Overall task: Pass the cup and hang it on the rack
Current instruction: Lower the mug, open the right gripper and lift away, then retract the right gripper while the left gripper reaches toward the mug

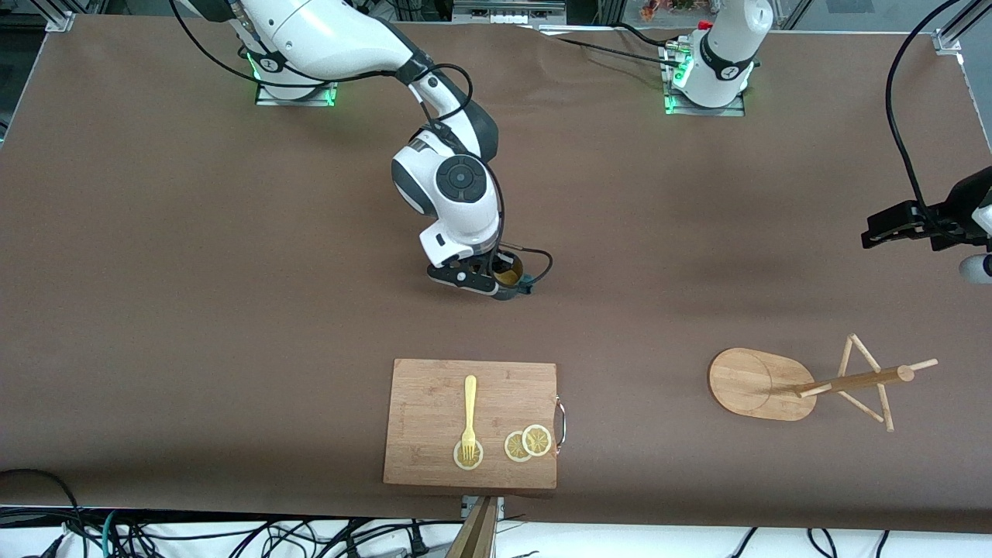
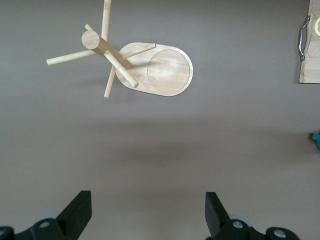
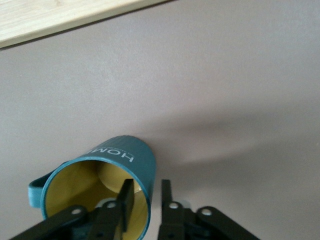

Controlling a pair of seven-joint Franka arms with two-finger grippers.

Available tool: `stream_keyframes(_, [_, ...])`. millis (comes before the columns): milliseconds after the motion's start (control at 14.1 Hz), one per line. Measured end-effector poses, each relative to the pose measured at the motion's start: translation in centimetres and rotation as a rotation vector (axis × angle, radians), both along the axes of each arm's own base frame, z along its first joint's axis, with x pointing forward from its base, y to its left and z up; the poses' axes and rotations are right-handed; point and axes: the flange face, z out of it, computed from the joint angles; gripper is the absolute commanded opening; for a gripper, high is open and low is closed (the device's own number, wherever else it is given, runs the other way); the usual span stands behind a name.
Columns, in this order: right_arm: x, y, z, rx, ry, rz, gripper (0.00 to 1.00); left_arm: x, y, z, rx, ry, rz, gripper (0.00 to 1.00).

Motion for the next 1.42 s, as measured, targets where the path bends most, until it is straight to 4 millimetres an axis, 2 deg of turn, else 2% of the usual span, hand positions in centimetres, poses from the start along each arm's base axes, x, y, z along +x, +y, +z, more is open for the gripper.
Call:
stream_keyframes(213, [0.1, 0.1, 0.3, -0.014, -0.024, 0.020, 1.00, 0.0, 0.0, -0.1, 0.000, 0.001, 0.001, 1.00])
stream_keyframes(355, [0.5, 0.3, 1.5, -0.007, -0.038, 0.019, 1.00, 0.0, -0.2, -0.1, -0.001, 0.001, -0.004, 1.00])
stream_keyframes(497, [0.7, -0.1, 3.7, -0.028, -0.039, 0.020, 1.00, 0.1, -0.7, -0.3, -0.002, 0.004, -0.013, 1.00])
stream_keyframes(710, [1.0, -1.9, 8.7, -0.074, -0.038, -0.003, 1.00, 0.3, -2.6, -1.0, -0.006, 0.022, -0.057, 1.00])
stream_keyframes(923, [1.4, -5.0, 14.1, -0.136, -0.021, 0.009, 1.00, 0.1, -5.3, -2.7, -0.017, 0.068, -0.129, 1.00])
stream_keyframes(1207, [1.4, -10.5, 21.4, -0.193, 0.028, 0.065, 1.00, -1.3, -11.3, -6.0, -0.071, 0.143, -0.352, 1.00])
stream_keyframes(1278, [1.5, -12.4, 23.2, -0.184, 0.050, 0.083, 1.00, -1.8, -13.0, -6.7, -0.085, 0.159, -0.430, 1.00])
stream_keyframes(1420, [2.6, -17.5, 26.4, -0.150, 0.096, 0.126, 1.00, -2.7, -15.6, -8.2, -0.133, 0.190, -0.582, 1.00])
